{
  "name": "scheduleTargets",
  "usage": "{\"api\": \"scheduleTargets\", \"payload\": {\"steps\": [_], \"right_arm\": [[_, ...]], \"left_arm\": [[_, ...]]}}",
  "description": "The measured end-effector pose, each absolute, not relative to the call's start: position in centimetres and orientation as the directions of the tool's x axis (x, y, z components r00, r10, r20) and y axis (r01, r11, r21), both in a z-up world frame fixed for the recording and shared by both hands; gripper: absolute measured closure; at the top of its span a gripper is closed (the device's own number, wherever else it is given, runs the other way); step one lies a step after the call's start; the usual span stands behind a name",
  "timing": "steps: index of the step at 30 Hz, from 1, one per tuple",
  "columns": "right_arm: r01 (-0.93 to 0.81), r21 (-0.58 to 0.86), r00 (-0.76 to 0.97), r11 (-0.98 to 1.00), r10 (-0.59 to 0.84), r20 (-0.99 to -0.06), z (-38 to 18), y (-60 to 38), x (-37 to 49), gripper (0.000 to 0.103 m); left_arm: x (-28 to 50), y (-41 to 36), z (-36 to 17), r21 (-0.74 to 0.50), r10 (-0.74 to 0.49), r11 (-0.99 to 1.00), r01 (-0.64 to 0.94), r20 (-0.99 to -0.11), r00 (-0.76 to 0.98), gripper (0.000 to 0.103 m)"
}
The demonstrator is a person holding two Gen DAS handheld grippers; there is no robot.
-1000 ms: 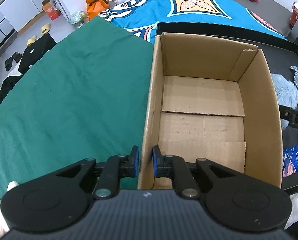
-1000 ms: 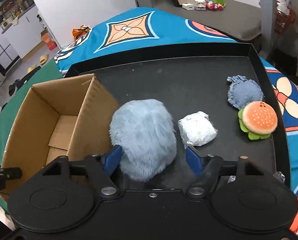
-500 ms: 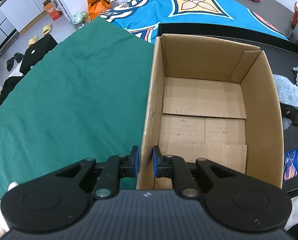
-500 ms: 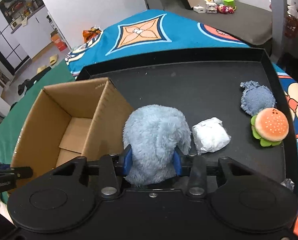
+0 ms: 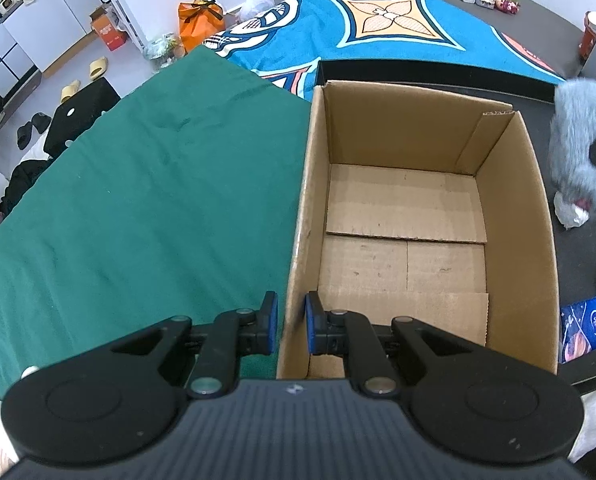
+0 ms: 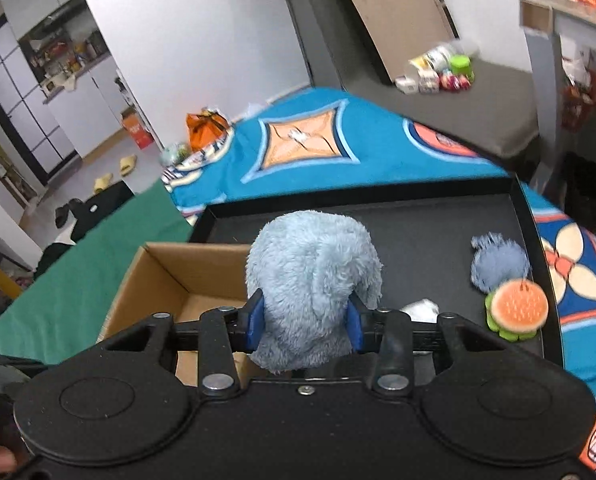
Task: Organize soft objects
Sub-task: 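Lift the grey-blue plush with the right gripper and carry it over the box, then open the right gripper to drop the plush into the cardboard box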
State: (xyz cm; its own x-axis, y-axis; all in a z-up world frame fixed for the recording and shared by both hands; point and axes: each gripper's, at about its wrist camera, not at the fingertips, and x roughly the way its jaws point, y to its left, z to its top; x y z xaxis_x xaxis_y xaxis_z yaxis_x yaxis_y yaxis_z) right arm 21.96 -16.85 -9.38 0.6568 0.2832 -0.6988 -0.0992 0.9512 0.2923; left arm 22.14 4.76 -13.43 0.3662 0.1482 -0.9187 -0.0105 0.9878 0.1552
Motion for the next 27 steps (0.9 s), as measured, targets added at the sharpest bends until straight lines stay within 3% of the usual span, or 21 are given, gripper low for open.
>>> {"api": "scheduleTargets", "payload": {"steps": [9,23,25,27], "right_arm": [[-0.163,0.295,0.671,0.942,0.325,-0.667,-7.7,-14.6,22.3,0.063],[-0.226,0.32,0.612,0.92,0.39,-0.688,-8.7,-11.0,23.2,0.063],[-0.233,0.331,0.597,0.914,0.403,-0.693,-9.2,-10.6,23.5,0.061],[-0.236,0.331,0.589,0.914,0.406,-0.699,-9.5,-10.3,23.7,0.054]], "left_arm": [[21.8,5.3,-13.1,0.126,0.126,0.992,-0.025,-0.916,0.382,0.091],[21.8,6.0,-13.5,0.089,0.091,0.996,-0.023,-0.918,0.387,0.092],[22.0,6.1,-13.6,0.079,0.079,0.997,-0.017,-0.921,0.38,0.093],[22.1,6.0,-13.7,0.084,0.083,0.996,-0.016,-0.922,0.377,0.093]]}}
